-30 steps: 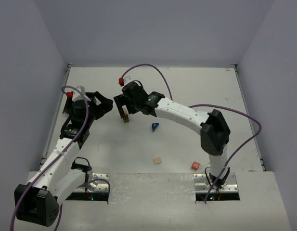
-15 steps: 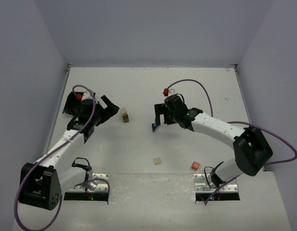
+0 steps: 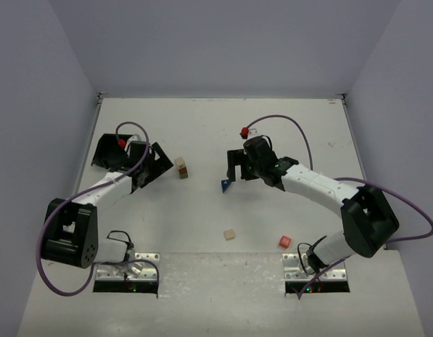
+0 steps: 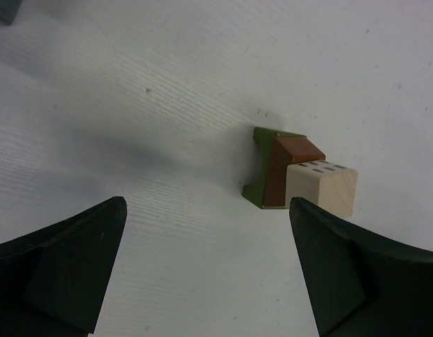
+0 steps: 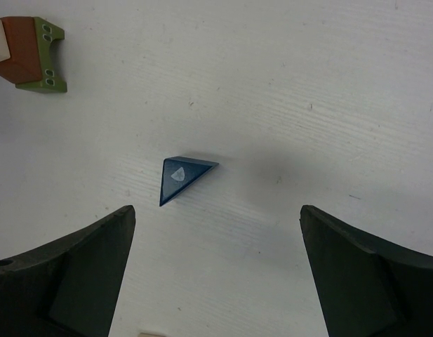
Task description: Build the wood block tower
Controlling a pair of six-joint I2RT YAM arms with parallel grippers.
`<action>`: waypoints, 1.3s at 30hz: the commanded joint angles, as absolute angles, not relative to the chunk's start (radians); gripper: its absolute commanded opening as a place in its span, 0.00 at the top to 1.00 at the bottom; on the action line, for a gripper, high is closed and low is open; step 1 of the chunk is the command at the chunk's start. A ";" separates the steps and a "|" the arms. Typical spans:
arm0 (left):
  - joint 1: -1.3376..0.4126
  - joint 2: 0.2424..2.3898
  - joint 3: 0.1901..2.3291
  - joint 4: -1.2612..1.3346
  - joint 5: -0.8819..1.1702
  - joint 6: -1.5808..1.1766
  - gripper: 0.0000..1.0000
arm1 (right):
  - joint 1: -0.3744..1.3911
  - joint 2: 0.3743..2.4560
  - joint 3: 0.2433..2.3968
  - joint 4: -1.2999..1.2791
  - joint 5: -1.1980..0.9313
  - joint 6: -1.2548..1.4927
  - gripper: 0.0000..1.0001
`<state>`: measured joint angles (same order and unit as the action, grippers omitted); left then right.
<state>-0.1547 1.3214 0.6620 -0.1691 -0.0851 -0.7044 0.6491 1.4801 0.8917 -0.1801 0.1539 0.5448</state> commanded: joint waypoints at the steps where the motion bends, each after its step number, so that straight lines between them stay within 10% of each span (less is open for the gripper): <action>1: -0.153 1.350 0.724 -0.147 -0.103 -0.701 0.02 | 0.643 1.496 0.908 -0.140 0.133 0.532 0.01; 4: -0.153 1.365 0.743 -0.173 -0.143 -0.710 0.14 | 0.641 1.501 0.910 -0.146 0.142 0.532 0.01; 13: -0.155 1.437 0.772 -0.152 -0.119 -0.702 1.00 | 0.637 1.508 0.916 -0.160 0.167 0.526 0.01; 39: -0.168 1.645 0.898 -0.095 0.024 -0.626 1.00 | 0.632 1.559 0.957 -0.212 0.206 0.520 0.01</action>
